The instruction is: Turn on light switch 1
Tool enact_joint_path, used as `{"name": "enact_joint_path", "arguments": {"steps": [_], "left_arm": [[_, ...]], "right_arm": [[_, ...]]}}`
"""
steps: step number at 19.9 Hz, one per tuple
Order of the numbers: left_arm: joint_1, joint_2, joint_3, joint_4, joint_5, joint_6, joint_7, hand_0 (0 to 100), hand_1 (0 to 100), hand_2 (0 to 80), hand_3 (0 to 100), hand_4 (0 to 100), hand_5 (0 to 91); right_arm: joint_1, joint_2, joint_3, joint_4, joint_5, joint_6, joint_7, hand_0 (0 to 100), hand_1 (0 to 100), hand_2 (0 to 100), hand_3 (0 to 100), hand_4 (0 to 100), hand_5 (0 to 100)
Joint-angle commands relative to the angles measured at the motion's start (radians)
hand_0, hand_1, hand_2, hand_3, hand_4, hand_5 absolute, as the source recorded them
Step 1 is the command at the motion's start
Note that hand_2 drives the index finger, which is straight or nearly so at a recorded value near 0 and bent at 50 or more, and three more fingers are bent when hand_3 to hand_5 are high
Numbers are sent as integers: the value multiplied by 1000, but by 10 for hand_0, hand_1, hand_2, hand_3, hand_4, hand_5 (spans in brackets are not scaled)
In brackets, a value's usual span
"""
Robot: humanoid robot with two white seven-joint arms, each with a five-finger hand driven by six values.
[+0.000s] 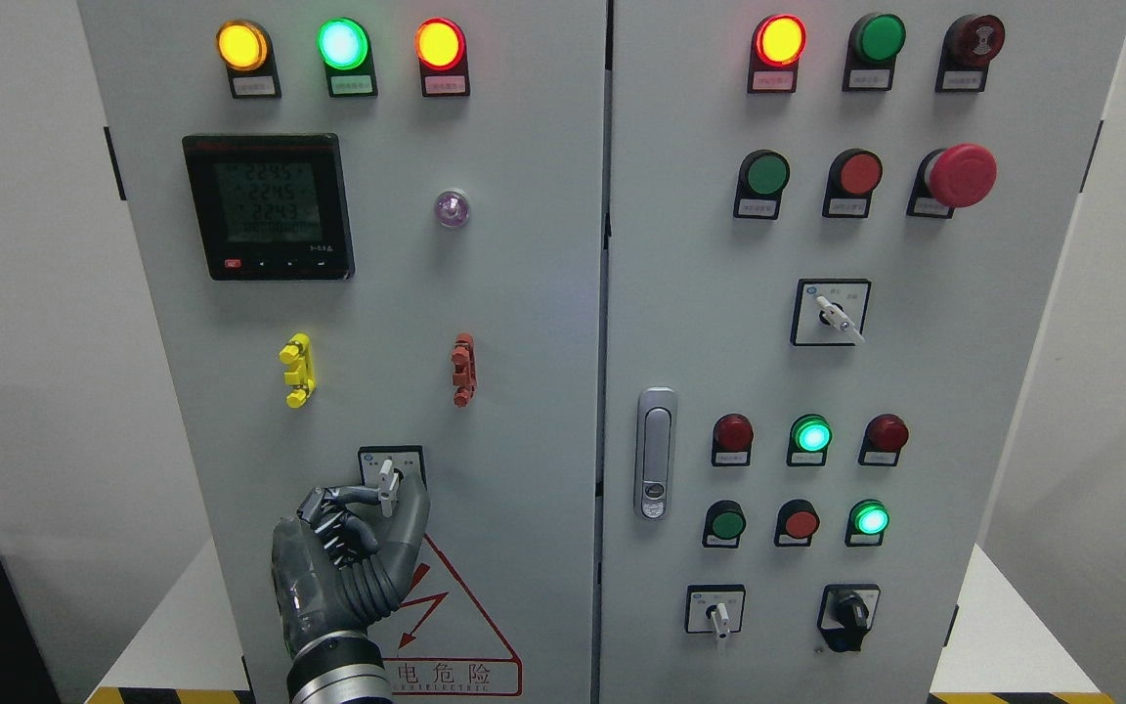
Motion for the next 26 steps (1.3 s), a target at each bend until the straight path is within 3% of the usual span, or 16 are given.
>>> {"name": "enact_joint_path", "arguments": {"steps": [1,26], "left_arm": [[-2,-1,-1,0,-2,2,0,183,689,597,1000,992,884],[-4,-1,-7,0,-2,11,-8,372,632,609,1000,1000,885]], "right_arm": [[0,0,-1,0,0,0,1,0,0,0,0,0,0],[0,0,0,0,0,0,1,0,0,0,0,0,0]]}}
